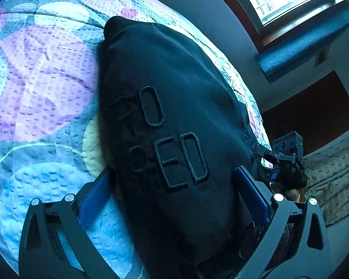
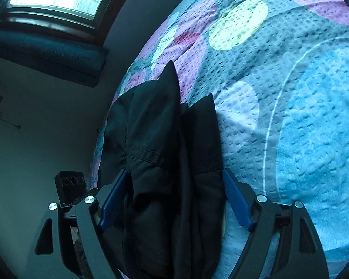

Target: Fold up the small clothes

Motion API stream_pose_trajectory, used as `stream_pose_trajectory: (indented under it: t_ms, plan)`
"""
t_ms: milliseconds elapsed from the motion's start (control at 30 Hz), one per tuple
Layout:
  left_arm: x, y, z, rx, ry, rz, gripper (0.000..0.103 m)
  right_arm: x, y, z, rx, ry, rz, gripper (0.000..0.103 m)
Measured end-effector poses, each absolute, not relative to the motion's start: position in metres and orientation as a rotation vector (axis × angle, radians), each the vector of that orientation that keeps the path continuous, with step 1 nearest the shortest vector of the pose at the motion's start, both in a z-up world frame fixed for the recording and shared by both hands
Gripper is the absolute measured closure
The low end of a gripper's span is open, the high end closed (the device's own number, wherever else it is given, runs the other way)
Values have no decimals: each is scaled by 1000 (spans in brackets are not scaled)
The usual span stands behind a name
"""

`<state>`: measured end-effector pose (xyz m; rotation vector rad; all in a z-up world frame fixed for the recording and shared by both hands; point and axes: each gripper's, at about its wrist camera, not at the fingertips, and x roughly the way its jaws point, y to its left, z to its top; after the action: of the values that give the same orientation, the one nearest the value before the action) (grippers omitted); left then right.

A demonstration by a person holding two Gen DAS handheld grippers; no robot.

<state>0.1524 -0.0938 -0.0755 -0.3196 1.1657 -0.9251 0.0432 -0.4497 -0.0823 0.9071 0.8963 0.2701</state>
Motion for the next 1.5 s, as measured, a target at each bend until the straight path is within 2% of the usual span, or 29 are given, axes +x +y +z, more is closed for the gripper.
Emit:
stream_pose_trajectory:
  t_ms: [333,600,1033,1367,1433,1500]
  plan:
    - [148,-102,-74,-291,1130,-929,2,56,-455,-75,825,965,322,24]
    - [149,-98,-77,-280,1122,-936,2,40,-478,-79,818,959,279,20]
    - [147,-101,-77,-272,1114,-937,2,80,-448,-81,800,954,328,17]
    - [147,-98,-79,-274,1109,-944,2,63,-436,-81,766,977,435,19]
    - [146,-100,-79,-267,1105,-940,2,69,-435,-82,788,952,421,21]
    - [146,-100,-78,-271,1110,-942,2,74,-432,-83,791,943,412,28]
